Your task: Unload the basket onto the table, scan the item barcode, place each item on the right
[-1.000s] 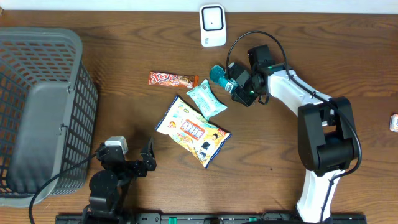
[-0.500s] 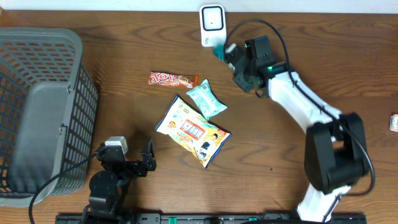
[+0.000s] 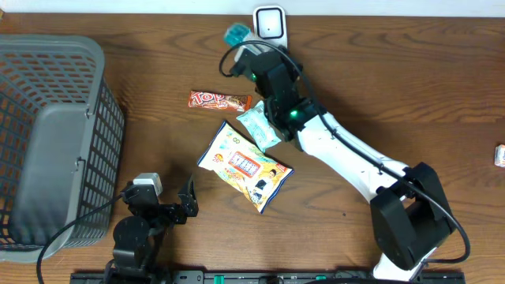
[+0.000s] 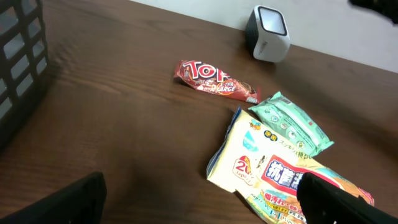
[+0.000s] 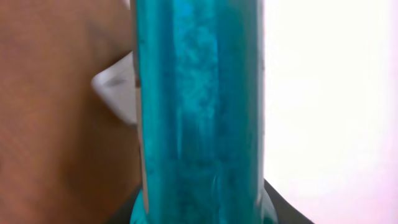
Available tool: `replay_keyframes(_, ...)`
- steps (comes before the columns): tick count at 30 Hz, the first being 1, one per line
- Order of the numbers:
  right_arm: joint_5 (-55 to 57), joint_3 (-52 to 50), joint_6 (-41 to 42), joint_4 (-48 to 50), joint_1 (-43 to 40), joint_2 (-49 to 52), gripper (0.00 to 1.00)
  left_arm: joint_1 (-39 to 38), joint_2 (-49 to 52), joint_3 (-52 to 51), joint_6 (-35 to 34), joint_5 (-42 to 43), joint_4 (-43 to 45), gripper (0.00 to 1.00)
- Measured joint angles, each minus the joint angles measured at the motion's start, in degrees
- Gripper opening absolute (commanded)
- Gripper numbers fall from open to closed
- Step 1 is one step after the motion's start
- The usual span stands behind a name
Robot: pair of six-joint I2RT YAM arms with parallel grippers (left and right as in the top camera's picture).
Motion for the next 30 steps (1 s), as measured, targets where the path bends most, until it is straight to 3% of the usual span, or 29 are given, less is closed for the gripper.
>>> replay_keyframes(8,10.05,-0.11,-16.55,17.75,4.50,0.04,0.01,0.00,0.00,0.00,0.00,-0.02,0.00,0.98)
replay_keyframes(16,12.04,-0.22,-39.78,38.80,9.46,0.11,0.02,0.00,0.00,0.00,0.00,0.00,-0.02,0.98)
replay_keyframes(23,11.69,-0.24,-52.57,45.75,12.63,0.11,0.02,0.00,0.00,0.00,0.00,0.00,0.00,0.98)
replay_keyframes(30,11.04,-0.24,-56.30,46.05,14.25,0.11,0.01,0.00,0.00,0.00,0.00,0.00,-0.02,0.98)
